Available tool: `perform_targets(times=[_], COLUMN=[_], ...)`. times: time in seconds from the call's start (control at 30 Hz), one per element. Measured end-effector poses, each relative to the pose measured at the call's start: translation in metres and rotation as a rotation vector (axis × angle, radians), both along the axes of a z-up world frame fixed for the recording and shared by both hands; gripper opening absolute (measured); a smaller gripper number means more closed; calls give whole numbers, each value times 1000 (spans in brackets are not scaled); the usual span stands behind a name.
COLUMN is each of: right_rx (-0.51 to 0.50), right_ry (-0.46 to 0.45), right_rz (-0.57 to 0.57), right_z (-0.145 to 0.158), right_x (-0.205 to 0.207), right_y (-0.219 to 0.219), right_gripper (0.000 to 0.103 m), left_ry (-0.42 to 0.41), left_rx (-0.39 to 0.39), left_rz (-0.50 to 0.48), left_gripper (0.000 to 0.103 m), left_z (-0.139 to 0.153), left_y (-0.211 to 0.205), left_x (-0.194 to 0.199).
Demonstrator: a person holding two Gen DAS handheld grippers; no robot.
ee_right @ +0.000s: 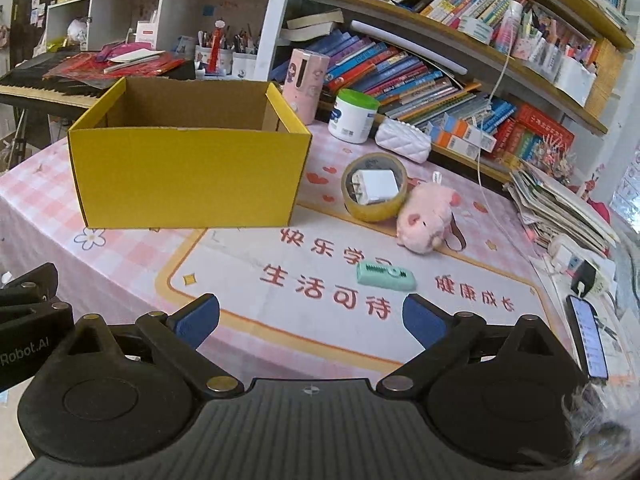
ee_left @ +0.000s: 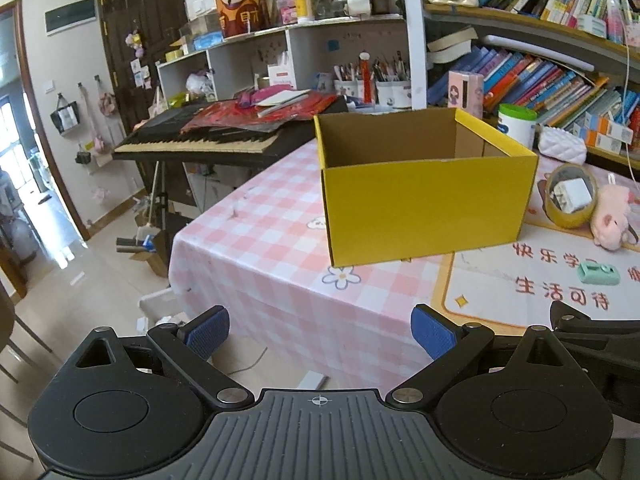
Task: Organize objects
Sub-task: 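Withdraw both open grippers from the yellow box back over the table mat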
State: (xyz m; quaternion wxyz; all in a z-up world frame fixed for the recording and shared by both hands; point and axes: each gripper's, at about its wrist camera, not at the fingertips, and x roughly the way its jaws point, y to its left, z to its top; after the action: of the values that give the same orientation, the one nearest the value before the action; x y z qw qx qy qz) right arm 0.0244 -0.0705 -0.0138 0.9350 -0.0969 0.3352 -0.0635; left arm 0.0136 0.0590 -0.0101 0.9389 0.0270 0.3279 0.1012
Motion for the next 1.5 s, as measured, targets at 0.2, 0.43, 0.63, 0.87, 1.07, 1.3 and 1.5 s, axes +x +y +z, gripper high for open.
perform_targets(times=[0.2, 0.43, 0.63, 0.87, 1.07, 1.3, 1.5], right_rx=[-4, -12, -17, -10, 0, 10, 23], right_ry=[12, 20, 21, 29, 34, 43, 48], right_rz=[-22, -51, -83, -146, -193, -227, -235], right_z=[-3, -3, -3, -6, -8, -9, -8], right_x=[-11, -19, -22, -20, -15, -2, 18], right_y=[-3, -11, -20, -39, -57, -81, -102], right_gripper=[99, 99, 99, 100, 100, 100, 100], left_ry=[11, 14, 14, 22, 25, 30, 17], left_rx=[-4, -14, -20, -17, -16, -15, -19], left_rz=[-20, -48, -81, -147, -195, -232, -250], left_gripper=[99, 99, 99, 99, 99, 99, 99], left_z=[-3, -4, -4, -5, -6, -6, -3], left_y=[-3, -10, -19, -37, -54, -78, -96], left_x=[-7, -11, -8, -1, 9, 25, 42])
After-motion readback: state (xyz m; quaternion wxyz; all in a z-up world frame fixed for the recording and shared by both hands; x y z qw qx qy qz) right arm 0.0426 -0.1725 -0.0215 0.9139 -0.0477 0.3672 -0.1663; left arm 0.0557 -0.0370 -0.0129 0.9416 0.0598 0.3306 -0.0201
